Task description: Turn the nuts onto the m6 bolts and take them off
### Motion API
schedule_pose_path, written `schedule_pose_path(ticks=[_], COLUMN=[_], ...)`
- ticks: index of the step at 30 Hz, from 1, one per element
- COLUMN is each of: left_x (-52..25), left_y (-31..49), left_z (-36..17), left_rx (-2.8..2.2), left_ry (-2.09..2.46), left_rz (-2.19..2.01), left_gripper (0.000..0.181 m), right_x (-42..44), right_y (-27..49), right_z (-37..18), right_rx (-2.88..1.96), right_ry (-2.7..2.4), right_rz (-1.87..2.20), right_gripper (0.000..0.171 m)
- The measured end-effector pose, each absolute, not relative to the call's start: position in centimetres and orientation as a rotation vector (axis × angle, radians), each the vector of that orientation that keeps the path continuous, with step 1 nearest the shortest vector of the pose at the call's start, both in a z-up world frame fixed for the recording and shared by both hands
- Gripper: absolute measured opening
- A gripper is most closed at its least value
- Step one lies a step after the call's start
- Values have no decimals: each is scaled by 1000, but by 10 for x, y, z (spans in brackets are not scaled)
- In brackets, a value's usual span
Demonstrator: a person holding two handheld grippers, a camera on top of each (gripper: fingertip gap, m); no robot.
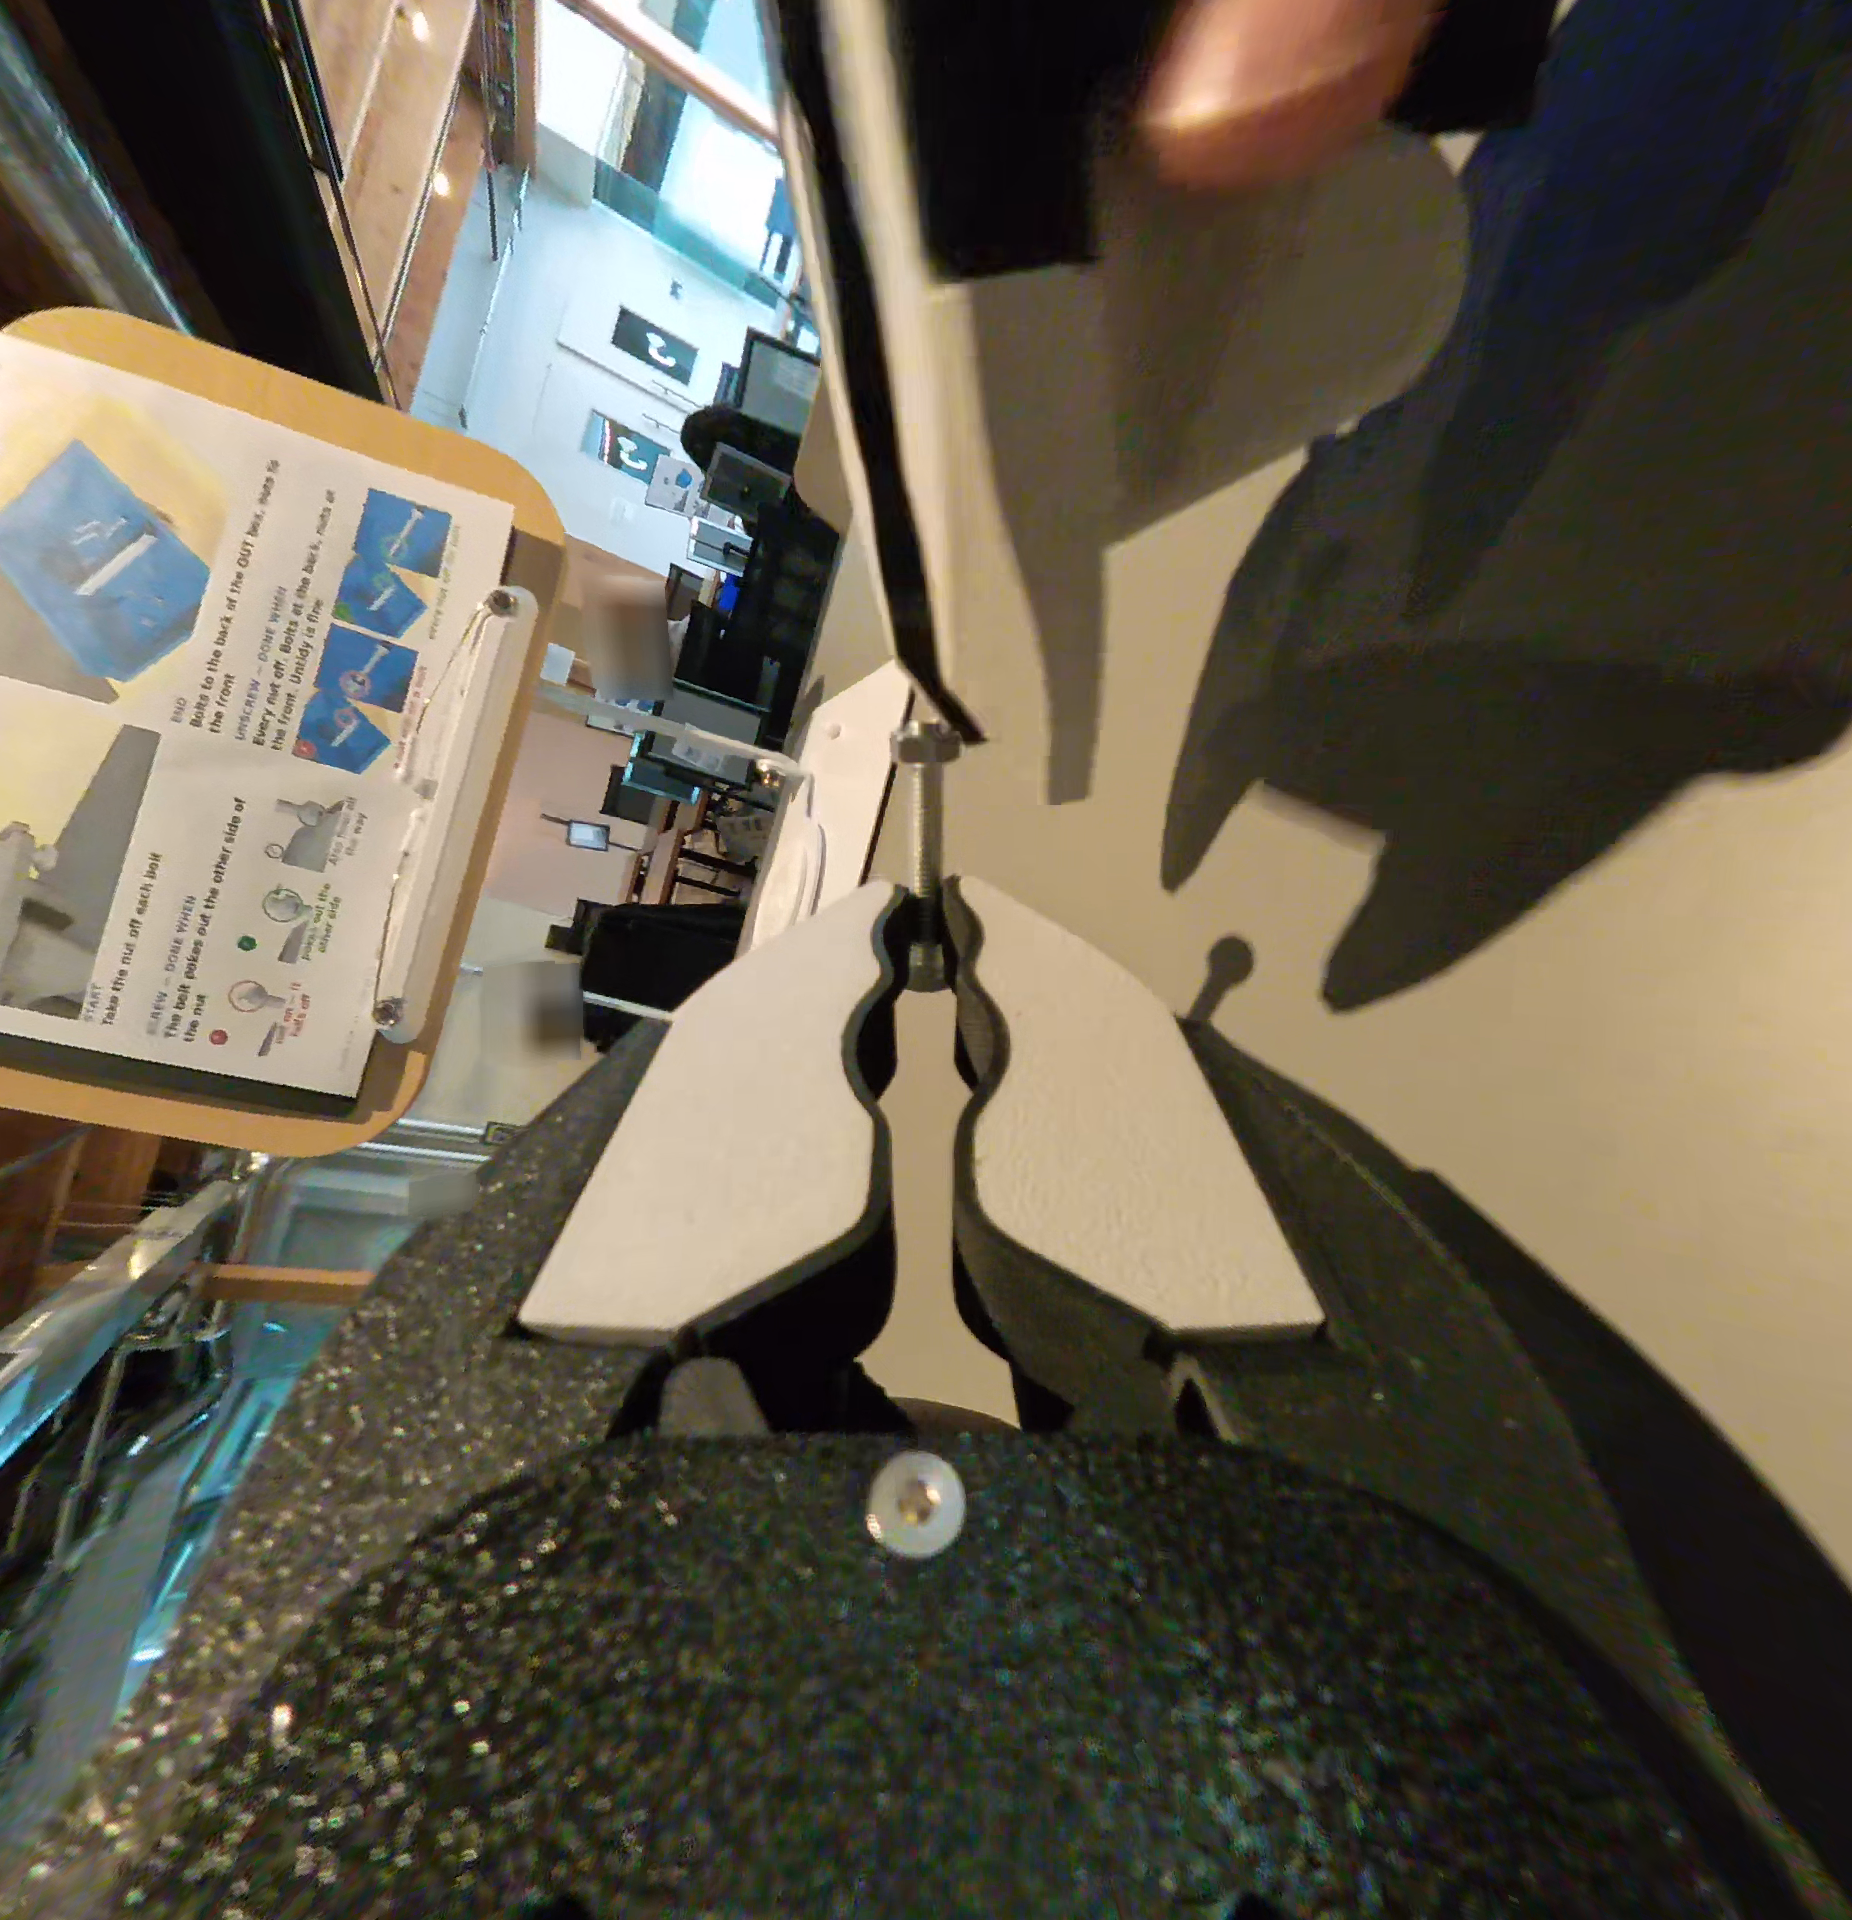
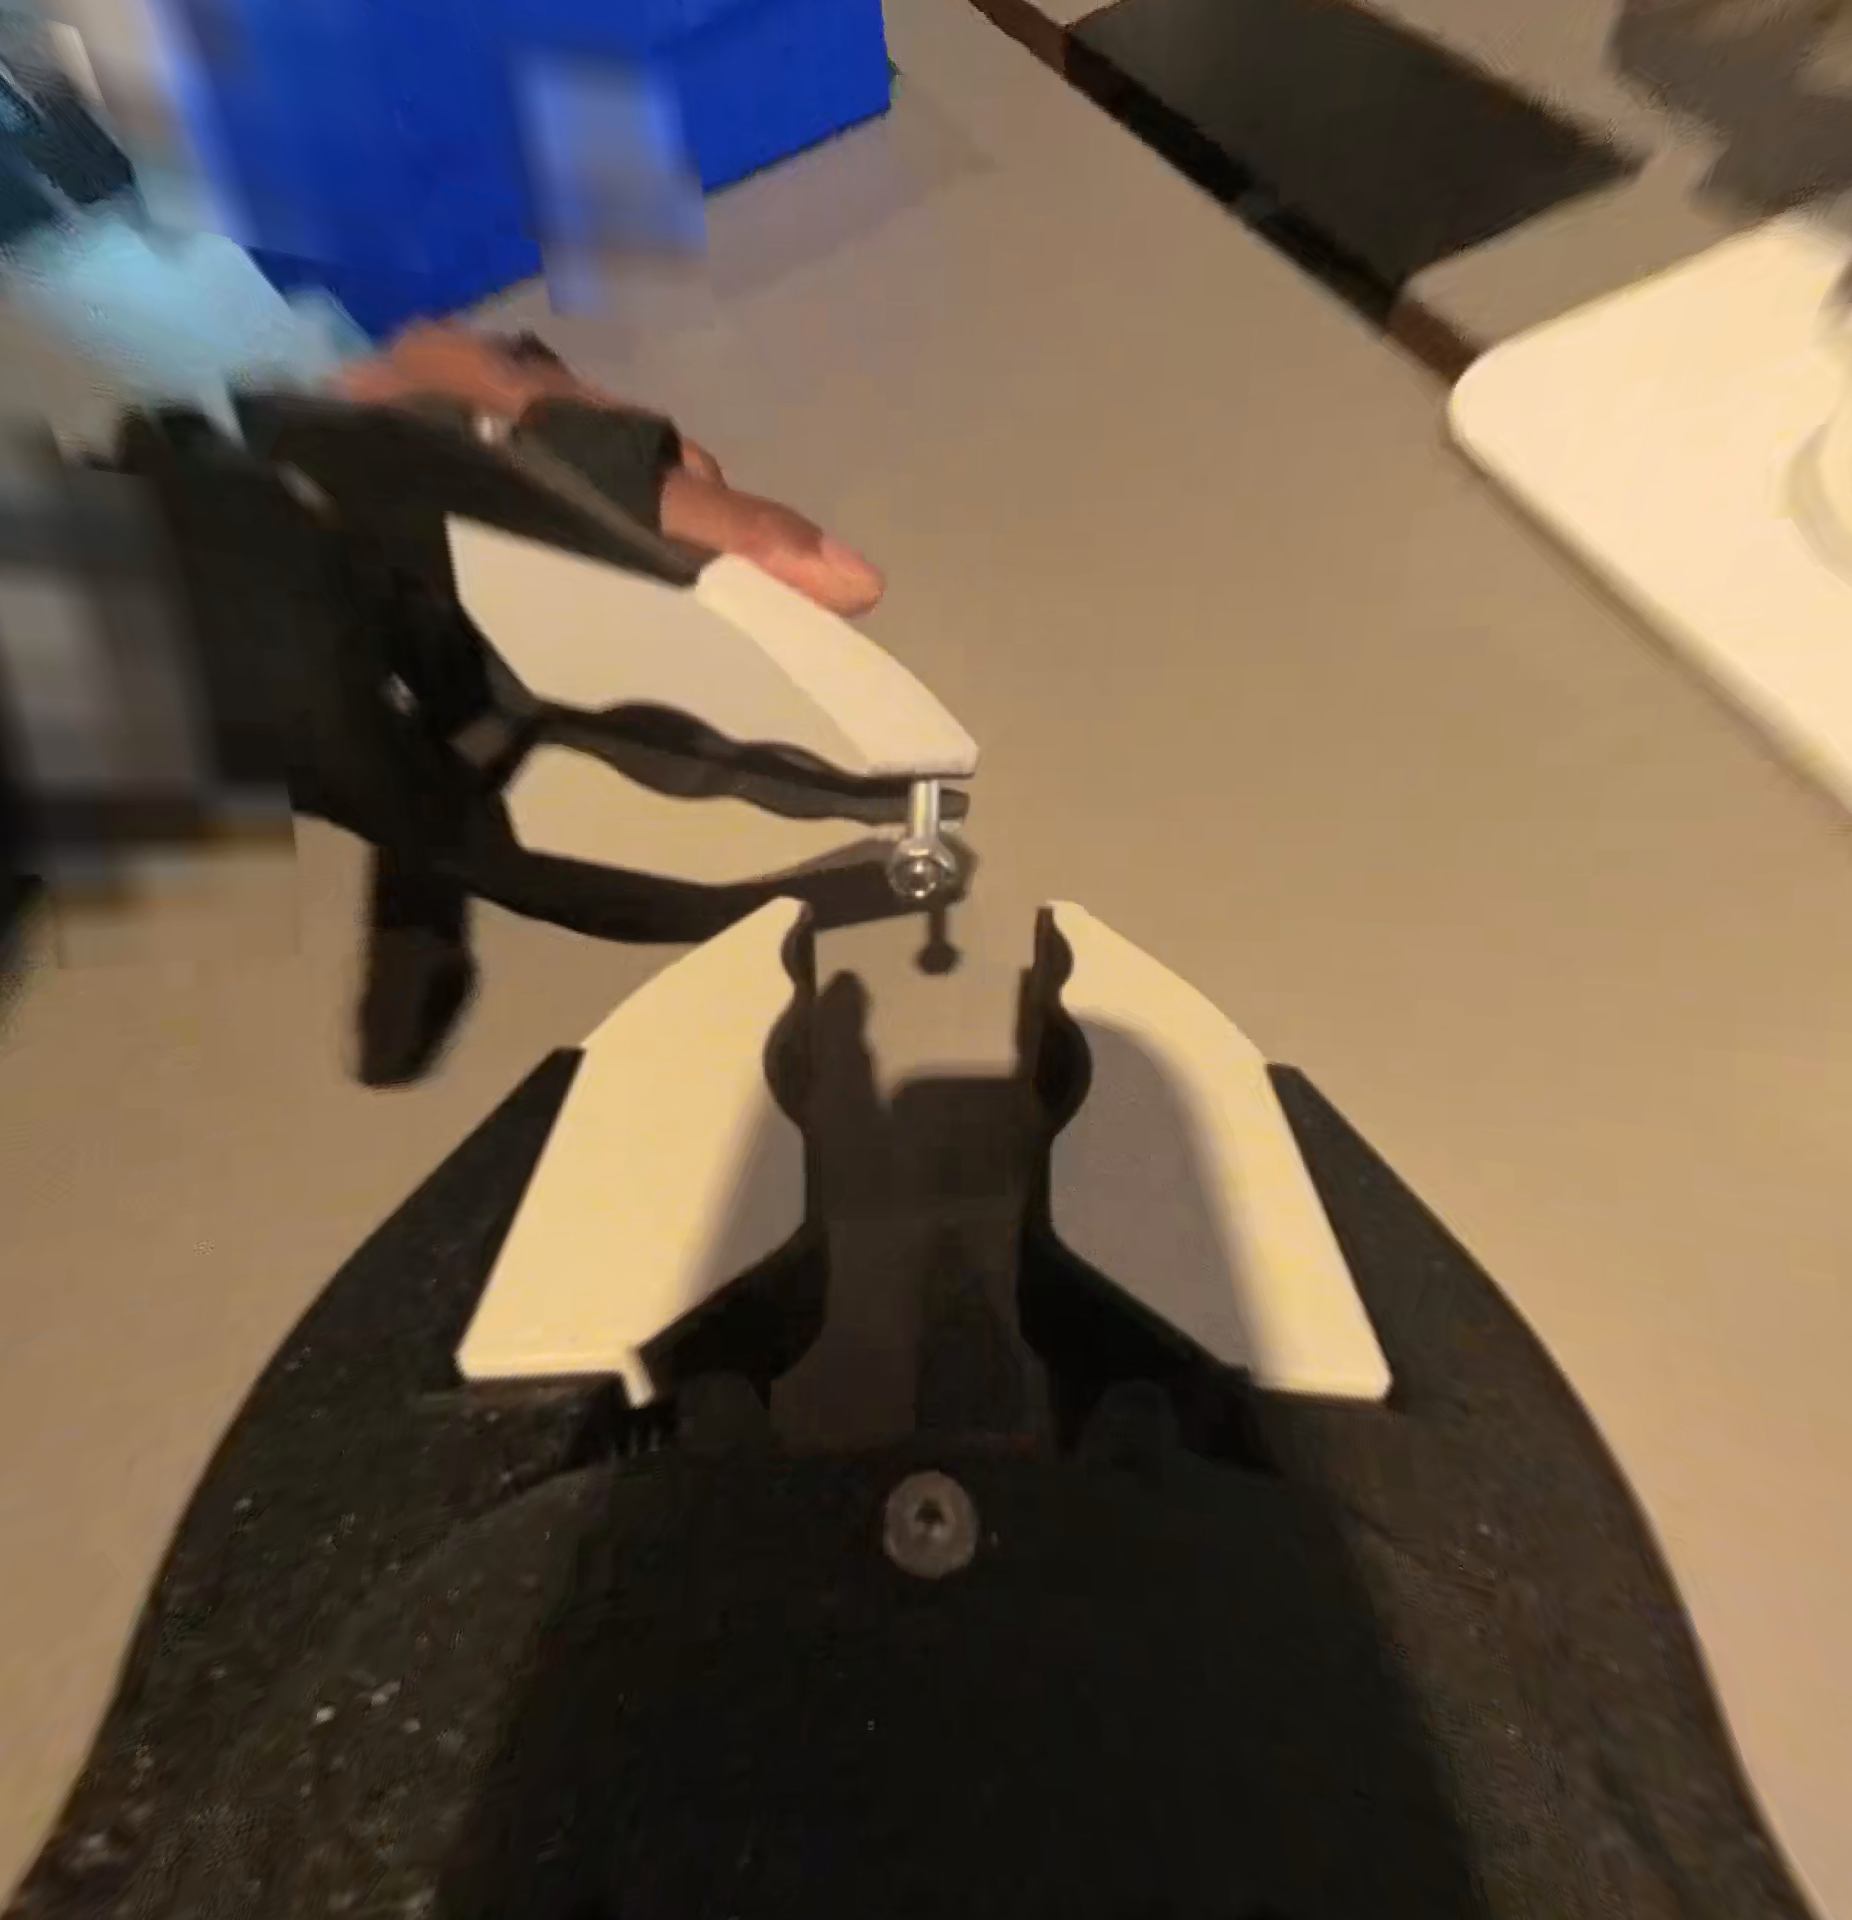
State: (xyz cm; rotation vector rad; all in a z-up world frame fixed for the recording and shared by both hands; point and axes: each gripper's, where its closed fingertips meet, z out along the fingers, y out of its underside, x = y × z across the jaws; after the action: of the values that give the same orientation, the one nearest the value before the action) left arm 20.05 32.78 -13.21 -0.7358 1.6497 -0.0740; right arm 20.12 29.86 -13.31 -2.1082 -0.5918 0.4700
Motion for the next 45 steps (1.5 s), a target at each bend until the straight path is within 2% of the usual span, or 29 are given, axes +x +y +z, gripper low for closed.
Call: schedule_pose_path(ticks=[4, 7, 14, 18, 23, 24, 26, 30, 34, 45], left_x=[201, 201, 203, 202, 203, 203, 203, 203, 203, 203], left_y=[327, 326, 320, 321, 319, 319, 319, 320, 320, 314], left_z=[-134, -137, -141, -142, -139, -139, -140, -141, -142, -151], left_rx=[-749, -749, -730, -713, -713, -717, -724, -745, -764, -760], left_ry=[1661, 1674, 1710, 1719, 1700, 1700, 1701, 1703, 1712, 1768], left_rz=[-89, -97, -118, -77, -104, -115, -116, -142, -168, -196], left_gripper=[6, 6, 6, 6, 6, 6, 6, 6, 6, 6], right_x=[209, 207, 205, 204, 194, 194, 193, 204, 206, 206], right_y=[302, 304, 302, 301, 296, 295, 295, 298, 295, 296], right_z=[-132, -131, -132, -138, -130, -128, -125, -127, -134, -139], right_rx=[-1958, -1872, -1807, -2000, -2177, -2152, -2106, -2002, -1833, -1662], right_ry=[-908, -1010, -1099, -922, -361, -330, -382, -735, -1096, -1271], right_rz=[-40, -197, -299, -51, 745, 836, 876, 376, -120, -408], right_gripper=[44, 41, 15, 10, 10, 12, 30, 47, 40, 25])
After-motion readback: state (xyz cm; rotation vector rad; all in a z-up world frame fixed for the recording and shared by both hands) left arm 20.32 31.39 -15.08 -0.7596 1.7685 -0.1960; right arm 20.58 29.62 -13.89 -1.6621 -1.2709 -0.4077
